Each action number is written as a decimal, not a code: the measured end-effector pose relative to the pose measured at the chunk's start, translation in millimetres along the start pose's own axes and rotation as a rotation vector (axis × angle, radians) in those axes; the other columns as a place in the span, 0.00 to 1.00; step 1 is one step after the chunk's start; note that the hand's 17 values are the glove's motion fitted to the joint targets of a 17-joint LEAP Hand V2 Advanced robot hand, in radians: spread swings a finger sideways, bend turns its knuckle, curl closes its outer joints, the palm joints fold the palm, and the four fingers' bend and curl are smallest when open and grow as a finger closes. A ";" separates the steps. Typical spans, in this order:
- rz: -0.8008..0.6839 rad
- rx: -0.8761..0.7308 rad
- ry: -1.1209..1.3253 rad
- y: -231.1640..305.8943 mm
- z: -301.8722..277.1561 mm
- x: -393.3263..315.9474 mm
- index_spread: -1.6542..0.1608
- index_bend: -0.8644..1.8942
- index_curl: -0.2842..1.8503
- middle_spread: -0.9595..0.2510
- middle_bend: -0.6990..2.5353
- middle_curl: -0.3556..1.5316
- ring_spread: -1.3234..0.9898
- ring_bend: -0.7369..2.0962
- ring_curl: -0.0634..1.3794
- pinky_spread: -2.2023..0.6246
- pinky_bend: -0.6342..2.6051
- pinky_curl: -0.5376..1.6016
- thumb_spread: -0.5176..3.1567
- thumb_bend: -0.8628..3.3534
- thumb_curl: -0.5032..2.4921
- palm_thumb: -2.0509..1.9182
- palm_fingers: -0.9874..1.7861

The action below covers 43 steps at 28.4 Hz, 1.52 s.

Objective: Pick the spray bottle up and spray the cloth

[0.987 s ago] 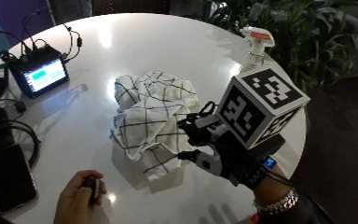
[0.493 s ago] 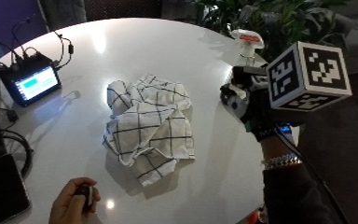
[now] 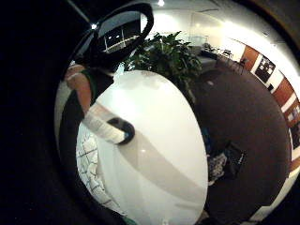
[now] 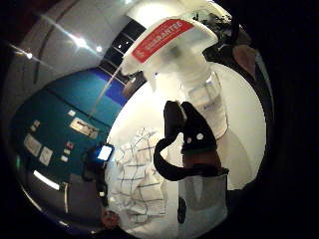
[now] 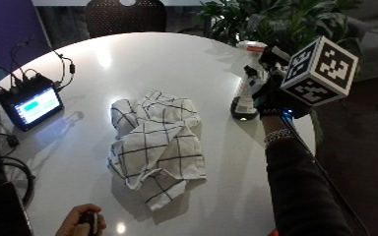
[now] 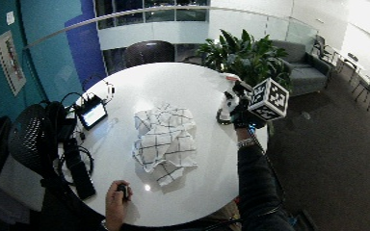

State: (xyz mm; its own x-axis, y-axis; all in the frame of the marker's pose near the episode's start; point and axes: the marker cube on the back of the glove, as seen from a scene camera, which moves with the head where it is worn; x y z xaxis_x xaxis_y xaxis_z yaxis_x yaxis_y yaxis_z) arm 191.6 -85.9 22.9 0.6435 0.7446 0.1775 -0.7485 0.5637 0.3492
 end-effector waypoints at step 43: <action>-0.410 0.197 -0.413 -34.8 0.6 -36.0 0.77 0.37 0.29 0.62 0.37 0.46 0.48 0.51 0.37 0.67 0.38 0.45 0.44 0.20 0.33 0.74 0.85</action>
State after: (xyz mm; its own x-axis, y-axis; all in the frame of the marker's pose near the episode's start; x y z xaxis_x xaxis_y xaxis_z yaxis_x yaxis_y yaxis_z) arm 194.6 -132.6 5.0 0.9113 0.2588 0.3202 -0.4082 0.6687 0.6214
